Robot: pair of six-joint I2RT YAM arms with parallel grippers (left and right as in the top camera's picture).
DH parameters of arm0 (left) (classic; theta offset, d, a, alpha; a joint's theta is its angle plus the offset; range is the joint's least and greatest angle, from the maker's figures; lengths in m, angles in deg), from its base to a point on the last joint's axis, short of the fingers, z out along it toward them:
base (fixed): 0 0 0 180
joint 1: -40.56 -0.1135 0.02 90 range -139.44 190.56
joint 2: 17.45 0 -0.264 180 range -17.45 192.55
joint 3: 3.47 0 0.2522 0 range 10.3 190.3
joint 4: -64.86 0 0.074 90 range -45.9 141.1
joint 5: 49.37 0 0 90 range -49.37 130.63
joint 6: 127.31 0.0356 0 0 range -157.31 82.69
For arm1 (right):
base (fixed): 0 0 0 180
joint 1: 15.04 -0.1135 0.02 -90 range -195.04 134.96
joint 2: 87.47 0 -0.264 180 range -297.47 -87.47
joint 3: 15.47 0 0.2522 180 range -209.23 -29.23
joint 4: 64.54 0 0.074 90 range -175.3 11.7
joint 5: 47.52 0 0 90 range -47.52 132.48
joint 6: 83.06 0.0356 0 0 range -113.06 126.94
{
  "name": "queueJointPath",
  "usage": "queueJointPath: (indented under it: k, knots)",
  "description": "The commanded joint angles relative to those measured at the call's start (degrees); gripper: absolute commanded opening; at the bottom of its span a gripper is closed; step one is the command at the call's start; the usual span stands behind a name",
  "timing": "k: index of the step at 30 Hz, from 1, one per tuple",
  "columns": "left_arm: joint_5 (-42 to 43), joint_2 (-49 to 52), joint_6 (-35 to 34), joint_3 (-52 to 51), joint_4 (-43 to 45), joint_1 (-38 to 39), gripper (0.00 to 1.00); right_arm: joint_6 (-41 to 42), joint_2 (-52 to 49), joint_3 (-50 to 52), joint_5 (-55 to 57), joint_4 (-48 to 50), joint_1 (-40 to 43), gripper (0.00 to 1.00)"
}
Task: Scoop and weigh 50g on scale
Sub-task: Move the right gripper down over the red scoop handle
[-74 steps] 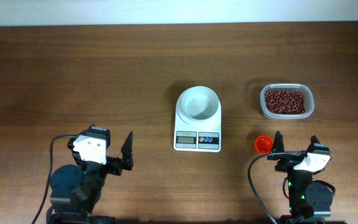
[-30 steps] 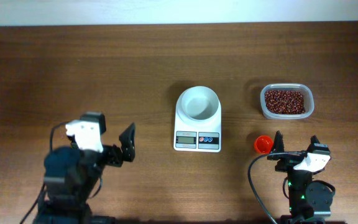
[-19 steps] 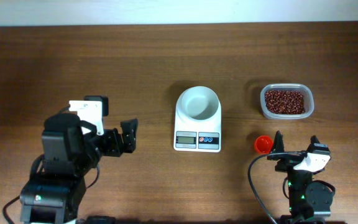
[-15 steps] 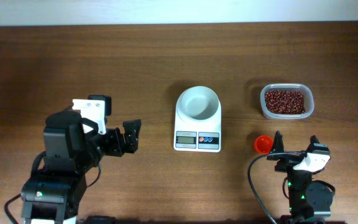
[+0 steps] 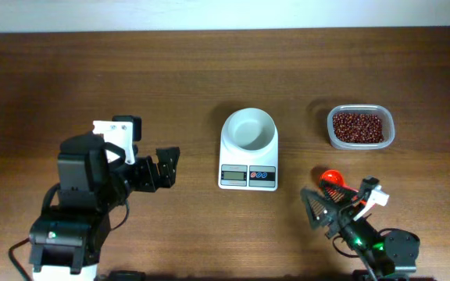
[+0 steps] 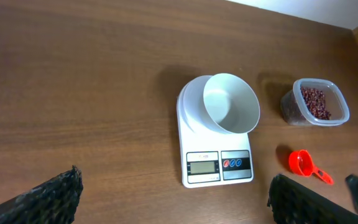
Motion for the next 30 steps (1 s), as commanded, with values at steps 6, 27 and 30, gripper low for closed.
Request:
queueJointPath:
  k: [6, 27, 30]
  knots:
    - [2.2, 2.4, -3.4, 1.2, 0.0, 0.0, 0.99, -7.6, -0.4, -4.8, -4.6, -2.9, 0.2, 0.99]
    - [3.6, 7.7, -4.2, 1.2, -2.5, 0.0, 0.99, -27.4, -33.5, -42.7, 20.1, -55.6, 0.2, 0.99]
    - [6.8, 8.5, -5.7, 1.2, -2.7, 0.1, 0.99, -27.4, -35.3, -42.6, 23.5, -55.6, 0.2, 0.99]
